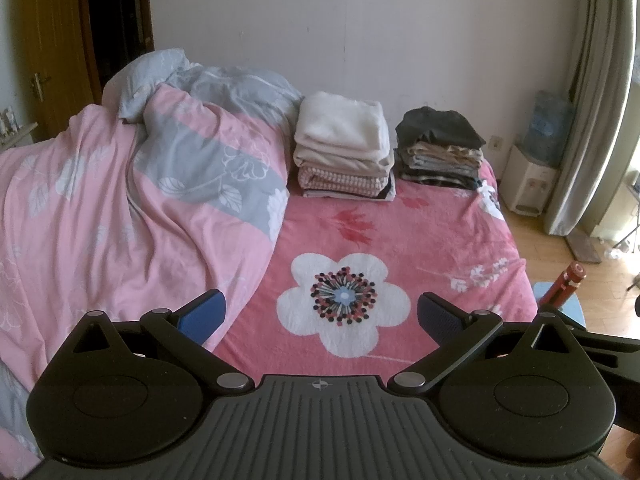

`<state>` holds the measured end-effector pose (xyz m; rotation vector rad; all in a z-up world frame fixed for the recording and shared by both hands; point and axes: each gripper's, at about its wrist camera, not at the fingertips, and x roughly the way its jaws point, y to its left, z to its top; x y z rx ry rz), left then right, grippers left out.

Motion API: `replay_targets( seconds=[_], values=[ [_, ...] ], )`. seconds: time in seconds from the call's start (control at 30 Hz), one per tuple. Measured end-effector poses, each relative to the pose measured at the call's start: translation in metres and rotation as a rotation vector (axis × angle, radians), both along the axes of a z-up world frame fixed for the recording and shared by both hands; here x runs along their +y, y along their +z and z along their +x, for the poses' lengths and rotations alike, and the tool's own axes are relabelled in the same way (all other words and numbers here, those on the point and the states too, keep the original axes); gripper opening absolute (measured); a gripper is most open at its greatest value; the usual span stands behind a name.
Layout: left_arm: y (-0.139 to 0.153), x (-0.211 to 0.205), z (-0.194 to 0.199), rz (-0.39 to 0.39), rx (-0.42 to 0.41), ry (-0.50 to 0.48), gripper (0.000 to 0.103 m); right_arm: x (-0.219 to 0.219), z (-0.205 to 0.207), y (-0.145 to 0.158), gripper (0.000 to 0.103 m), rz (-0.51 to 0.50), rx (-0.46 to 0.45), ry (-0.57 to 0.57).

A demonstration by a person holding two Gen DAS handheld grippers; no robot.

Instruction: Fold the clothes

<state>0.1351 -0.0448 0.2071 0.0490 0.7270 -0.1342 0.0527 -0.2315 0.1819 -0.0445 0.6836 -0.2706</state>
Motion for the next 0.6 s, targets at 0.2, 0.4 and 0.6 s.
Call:
replay_targets(
  seconds=[0.2, 0.4, 0.6],
  values=[
    [-0.001, -0.0005, 0.0011, 0.002, 0.003, 0.0, 0.103, -0.0019, 0.0006, -0.0002, 0.103, 0.001, 0.002, 0.001],
    [-0.002, -0.0013, 0.0016, 0.003, 0.008, 0.001, 0.103, -0.0029, 0.0019, -0.001, 0.103, 0.002, 0.007, 0.001],
    [-0.0026, -0.0009, 0.0027, 0.003, 0.011, 0.002, 0.103, -0.0032, 0.0022, -0.0014, 0.103, 0.001, 0.008, 0.002]
  ],
)
